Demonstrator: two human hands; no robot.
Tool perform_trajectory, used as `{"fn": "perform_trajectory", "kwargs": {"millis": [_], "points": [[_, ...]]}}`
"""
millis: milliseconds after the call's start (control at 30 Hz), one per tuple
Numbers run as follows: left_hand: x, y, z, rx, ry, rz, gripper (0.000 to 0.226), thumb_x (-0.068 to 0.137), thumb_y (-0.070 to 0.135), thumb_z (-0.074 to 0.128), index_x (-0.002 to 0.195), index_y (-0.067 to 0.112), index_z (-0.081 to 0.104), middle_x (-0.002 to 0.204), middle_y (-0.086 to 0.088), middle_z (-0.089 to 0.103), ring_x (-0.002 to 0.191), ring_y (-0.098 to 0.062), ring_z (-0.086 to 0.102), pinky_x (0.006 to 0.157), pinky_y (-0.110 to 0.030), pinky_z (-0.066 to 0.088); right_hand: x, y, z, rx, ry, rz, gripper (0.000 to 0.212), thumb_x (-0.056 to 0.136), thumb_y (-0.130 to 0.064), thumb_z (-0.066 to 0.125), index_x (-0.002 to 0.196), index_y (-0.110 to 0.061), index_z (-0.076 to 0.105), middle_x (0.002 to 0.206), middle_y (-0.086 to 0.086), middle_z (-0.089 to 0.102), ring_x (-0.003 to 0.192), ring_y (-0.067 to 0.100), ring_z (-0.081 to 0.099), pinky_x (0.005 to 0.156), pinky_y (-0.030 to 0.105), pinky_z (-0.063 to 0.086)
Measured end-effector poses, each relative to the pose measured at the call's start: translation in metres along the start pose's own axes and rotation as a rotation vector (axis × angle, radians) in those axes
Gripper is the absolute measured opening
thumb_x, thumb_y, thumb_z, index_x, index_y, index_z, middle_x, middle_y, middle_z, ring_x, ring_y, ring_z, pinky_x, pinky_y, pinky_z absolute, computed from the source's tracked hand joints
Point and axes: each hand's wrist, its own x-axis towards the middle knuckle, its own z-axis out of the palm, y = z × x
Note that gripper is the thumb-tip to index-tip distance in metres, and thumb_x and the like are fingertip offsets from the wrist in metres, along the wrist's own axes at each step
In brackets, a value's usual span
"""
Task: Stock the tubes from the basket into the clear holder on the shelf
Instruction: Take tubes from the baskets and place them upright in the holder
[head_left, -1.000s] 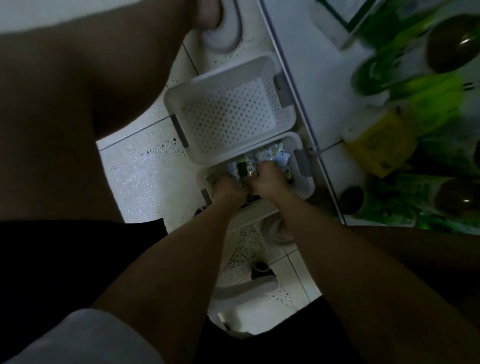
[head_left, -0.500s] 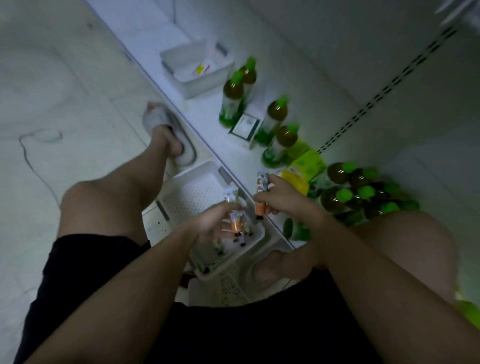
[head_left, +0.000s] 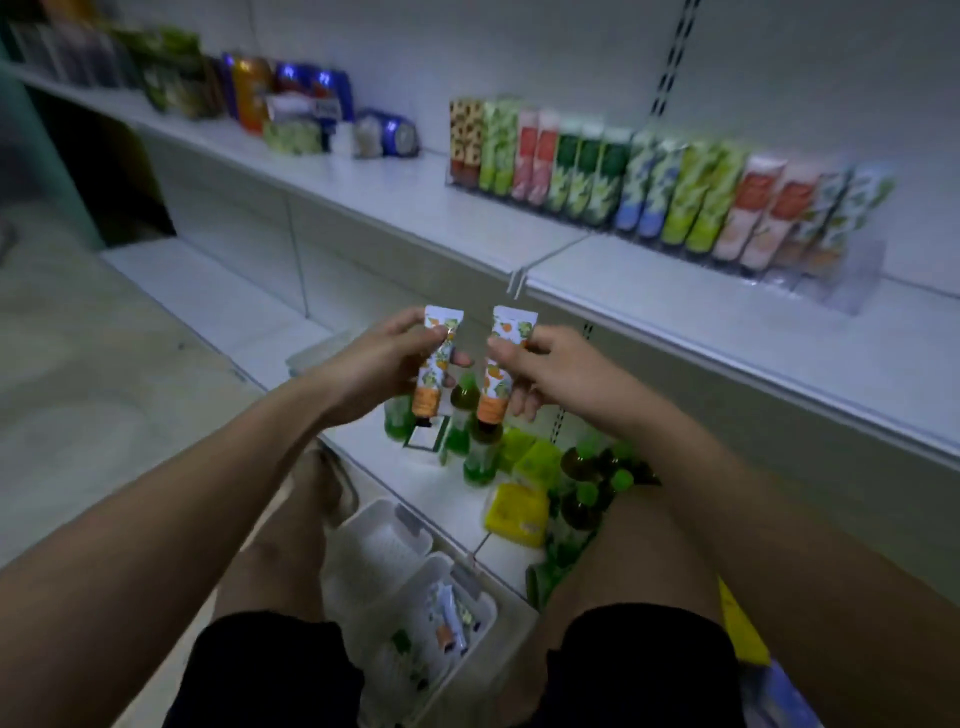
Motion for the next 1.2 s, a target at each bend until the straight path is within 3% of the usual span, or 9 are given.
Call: {"fn": "perform_trajectory", "kwargs": {"millis": [133,300,433,500,567,767,967,1067,1200], "points": [[0.006,0.082,0.021,0.171,-0.113,0.114,0.016,0.095,0.021,0.054,0.109,0.016,0.060,0.105,-0.009,0.073,0.079,-0.017,0.069,0.064,-0.026,0.051,-0.016,-0.055,-0.040,0.030,0.095,-0.074,0.045,0.097,-0.046,0.050,0.083,-0.004,0.062,0.062,0.006,0.067,0.050,0.017,0.059,0.048,0.024,0.048],[0.022,0.171,0.061,0.302,-0.152,0.264,0.019,0.092,0.015,0.058,0.110,0.009,0.061,0.107,-0.017,0.070,0.088,-0.025,0.066,0.067,-0.027,0.052,-0.039,-0.104,-0.094,-0.054,0.288,-0.267,0.020,0.096,-0.031,0.060,0.096,-0.012,0.059,0.068,0.014,0.062,0.052,0.023,0.058,0.046,0.029,0.045],[0.042,0.214,0.103,0.356,-0.138,0.331,0.008,0.091,0.010,0.060,0.096,0.014,0.064,0.083,-0.006,0.071,0.069,-0.016,0.063,0.062,-0.027,0.053,-0.054,-0.120,-0.139,-0.121,0.473,-0.337,0.012,0.089,-0.016,0.070,0.091,-0.004,0.068,0.054,-0.003,0.062,0.042,0.009,0.054,0.042,0.020,0.043],[0.053,0.230,0.124,0.374,-0.186,0.334,0.011,0.091,0.008,0.061,0.099,0.015,0.064,0.091,-0.010,0.074,0.076,-0.020,0.064,0.063,-0.028,0.057,-0.060,-0.121,-0.164,-0.140,0.562,-0.356,0.005,0.084,-0.014,0.074,0.085,-0.010,0.072,0.055,-0.005,0.063,0.043,0.006,0.054,0.043,0.018,0.044],[0.063,0.241,0.142,0.387,-0.239,0.330,0.012,0.089,0.006,0.063,0.099,0.012,0.063,0.103,-0.017,0.072,0.082,-0.022,0.063,0.067,-0.029,0.058,-0.063,-0.117,-0.188,-0.113,0.661,-0.377,0.004,0.082,-0.015,0.076,0.083,-0.015,0.073,0.059,-0.002,0.065,0.047,0.010,0.056,0.044,0.019,0.046],[0.110,0.261,0.191,0.530,-0.294,0.432,0.016,0.084,0.006,0.070,0.099,0.002,0.070,0.096,-0.014,0.072,0.084,-0.018,0.067,0.081,-0.029,0.058,-0.060,-0.091,-0.266,0.092,0.893,-0.469,0.010,0.087,-0.018,0.071,0.077,-0.017,0.073,0.060,0.005,0.060,0.045,0.014,0.053,0.042,0.022,0.042],[0.160,0.267,0.232,0.594,-0.306,0.536,0.003,0.081,0.011,0.075,0.083,0.013,0.075,0.072,0.000,0.073,0.067,-0.009,0.066,0.067,-0.019,0.056,-0.052,-0.058,-0.311,0.203,1.059,-0.508,0.015,0.091,-0.019,0.066,0.078,-0.016,0.071,0.055,0.004,0.056,0.044,0.013,0.047,0.041,0.023,0.036],[0.176,0.266,0.246,0.690,-0.302,0.585,0.004,0.080,0.011,0.076,0.084,0.012,0.075,0.067,0.002,0.072,0.062,-0.007,0.065,0.068,-0.022,0.059,-0.052,-0.047,-0.317,0.105,1.163,-0.521,0.015,0.090,-0.022,0.067,0.077,-0.016,0.070,0.046,-0.002,0.052,0.039,0.011,0.044,0.039,0.020,0.035],[0.191,0.265,0.262,0.840,-0.277,0.622,0.007,0.080,0.009,0.076,0.087,0.008,0.075,0.066,0.004,0.070,0.057,0.000,0.063,0.063,-0.016,0.056,-0.057,-0.039,-0.318,0.051,1.226,-0.535,0.015,0.091,-0.018,0.065,0.077,-0.020,0.070,0.047,-0.009,0.051,0.039,0.007,0.044,0.041,0.018,0.037]]}}
